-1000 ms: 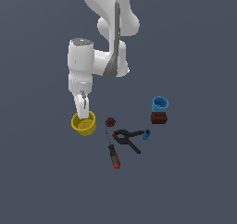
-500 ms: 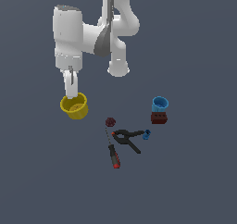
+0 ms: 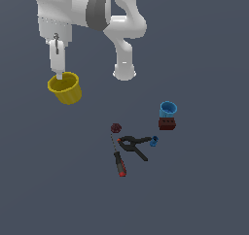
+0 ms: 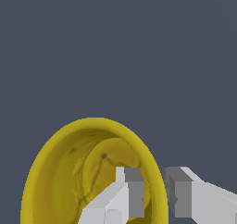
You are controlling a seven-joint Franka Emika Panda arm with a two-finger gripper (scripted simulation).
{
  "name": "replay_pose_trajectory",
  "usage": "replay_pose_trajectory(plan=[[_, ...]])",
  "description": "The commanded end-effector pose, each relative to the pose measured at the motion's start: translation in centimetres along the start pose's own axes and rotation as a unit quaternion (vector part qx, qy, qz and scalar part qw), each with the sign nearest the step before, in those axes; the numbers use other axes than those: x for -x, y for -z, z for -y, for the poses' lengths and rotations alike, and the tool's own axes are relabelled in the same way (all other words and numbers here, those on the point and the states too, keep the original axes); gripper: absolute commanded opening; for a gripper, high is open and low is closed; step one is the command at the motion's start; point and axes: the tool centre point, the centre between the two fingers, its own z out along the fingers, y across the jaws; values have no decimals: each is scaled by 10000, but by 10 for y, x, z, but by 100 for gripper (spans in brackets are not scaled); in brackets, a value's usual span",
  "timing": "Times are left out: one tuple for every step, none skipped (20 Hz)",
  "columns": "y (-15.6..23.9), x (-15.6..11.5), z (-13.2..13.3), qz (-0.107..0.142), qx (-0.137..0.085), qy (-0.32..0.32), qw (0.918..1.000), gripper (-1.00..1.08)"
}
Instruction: Pick up a designated object from a clutter of objects.
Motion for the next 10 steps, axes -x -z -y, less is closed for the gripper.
replay_pose_trajectory(plan=[[22,-11,-5,-8,-9,2,10000,-100],[30,-15,-6,-8,-9,2,10000,-100],[38,-18,-8,-8,-9,2,10000,-100],[45,-22,-9,-8,-9,2,10000,-100],[52,-25,-11,-8,-9,2,10000,-100],[58,-28,-12,-8,-11,4,10000,-100],[64,-31,-13,-8,-11,4,10000,-100],[70,-34,-14,-8,-11,4,10000,-100],[75,-37,-15,-8,-11,4,10000,-100],[79,-39,-16,-8,-11,4,10000,-100]])
